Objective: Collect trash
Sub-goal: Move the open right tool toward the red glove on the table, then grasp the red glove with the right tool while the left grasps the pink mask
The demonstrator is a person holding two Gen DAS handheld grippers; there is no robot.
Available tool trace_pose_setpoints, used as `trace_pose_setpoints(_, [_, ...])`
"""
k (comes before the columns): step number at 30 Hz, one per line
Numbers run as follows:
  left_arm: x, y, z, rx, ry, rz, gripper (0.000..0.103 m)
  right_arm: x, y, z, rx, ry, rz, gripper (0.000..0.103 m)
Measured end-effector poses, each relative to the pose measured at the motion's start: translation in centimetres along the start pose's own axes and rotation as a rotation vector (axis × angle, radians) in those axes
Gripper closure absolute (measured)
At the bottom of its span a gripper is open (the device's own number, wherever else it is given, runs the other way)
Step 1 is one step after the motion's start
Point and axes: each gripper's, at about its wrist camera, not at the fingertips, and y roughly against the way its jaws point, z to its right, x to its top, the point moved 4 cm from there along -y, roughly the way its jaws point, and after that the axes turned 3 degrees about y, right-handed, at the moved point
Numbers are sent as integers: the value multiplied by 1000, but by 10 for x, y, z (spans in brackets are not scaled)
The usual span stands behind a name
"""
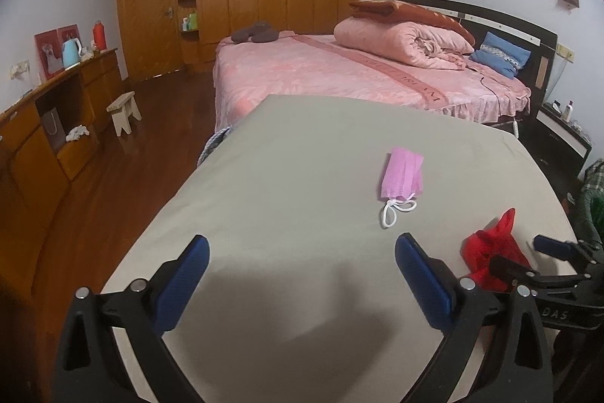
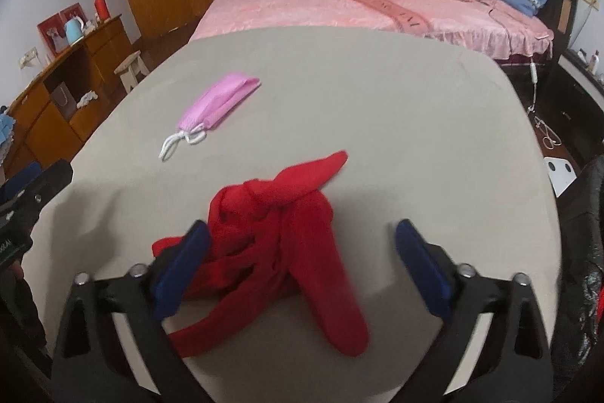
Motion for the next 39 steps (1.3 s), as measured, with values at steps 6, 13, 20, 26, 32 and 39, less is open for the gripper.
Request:
trace_pose_setpoints(6, [2, -3, 4, -7, 1, -3, 6, -2, 0, -11, 38, 43, -13, 54])
trace_pose_setpoints(13, [5, -6, 16, -29, -6, -5, 6, -3, 7, -16, 130, 40, -10, 86])
trace_pose_setpoints(20, [28, -27, 42, -72, -24, 4, 7, 35, 25, 27, 87, -27, 73, 86])
trace_pose_setpoints(26, [54, -72, 73, -113, -51, -35, 14, 68, 20, 63, 46, -59, 93, 86])
trace_pose_setpoints(32, [47, -115, 92, -142, -41, -150, 36, 71, 14, 74, 42, -77, 80, 85])
trace_pose_setpoints(39, [36, -122, 103, -160, -50, -199, 87, 62, 15, 72, 63, -92, 70, 85])
